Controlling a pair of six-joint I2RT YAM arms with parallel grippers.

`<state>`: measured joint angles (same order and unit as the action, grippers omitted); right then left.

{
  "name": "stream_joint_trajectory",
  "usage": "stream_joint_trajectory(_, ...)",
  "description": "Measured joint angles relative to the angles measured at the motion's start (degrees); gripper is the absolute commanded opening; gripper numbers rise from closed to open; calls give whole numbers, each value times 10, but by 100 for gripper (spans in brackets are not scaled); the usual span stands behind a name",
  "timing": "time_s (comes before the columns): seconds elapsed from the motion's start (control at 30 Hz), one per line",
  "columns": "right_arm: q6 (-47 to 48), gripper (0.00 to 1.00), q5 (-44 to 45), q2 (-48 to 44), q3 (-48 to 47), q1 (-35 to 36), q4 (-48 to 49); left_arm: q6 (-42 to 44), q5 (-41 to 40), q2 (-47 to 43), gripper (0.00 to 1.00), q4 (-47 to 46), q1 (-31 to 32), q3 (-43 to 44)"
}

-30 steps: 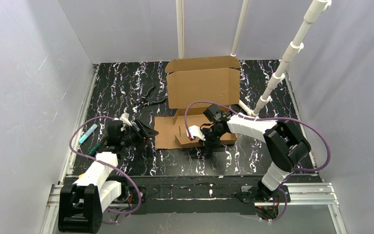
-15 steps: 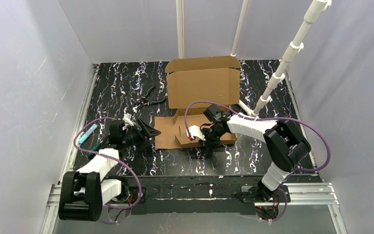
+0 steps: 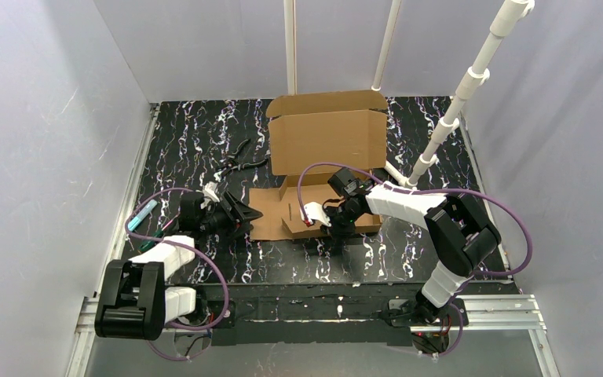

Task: Fold the paper box

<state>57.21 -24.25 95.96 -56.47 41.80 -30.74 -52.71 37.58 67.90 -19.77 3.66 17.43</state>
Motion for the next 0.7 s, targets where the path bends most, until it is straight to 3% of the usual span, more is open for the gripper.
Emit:
stream_joint_trajectory(0.07, 0, 27, 0, 0, 0, 0, 0, 0, 0, 8, 64, -3, 2, 0)
stream_joint_trajectory(0.13, 0, 27, 0, 0, 0, 0, 0, 0, -4, 13, 77, -4, 2, 0)
stream_joint_trajectory(0.17, 0, 27, 0, 0, 0, 0, 0, 1, -8, 13, 94, -4, 2, -1)
stream_joint_trajectory(0.2, 0, 27, 0, 0, 0, 0, 0, 2, -13, 12, 98, -3, 2, -1)
stream_joint_trajectory(0.57, 0, 27, 0, 0, -1, 0, -1, 52, -116, -123, 98, 143, 2, 14)
stream_joint_trajectory(0.63, 1, 27, 0, 1, -1, 0, -2, 50, -115, -123, 92, 142, 2, 14)
stream_joint_trajectory(0.7, 1, 27, 0, 1, -1, 0, -2, 49, -107, -96, 77, 138, 2, 16)
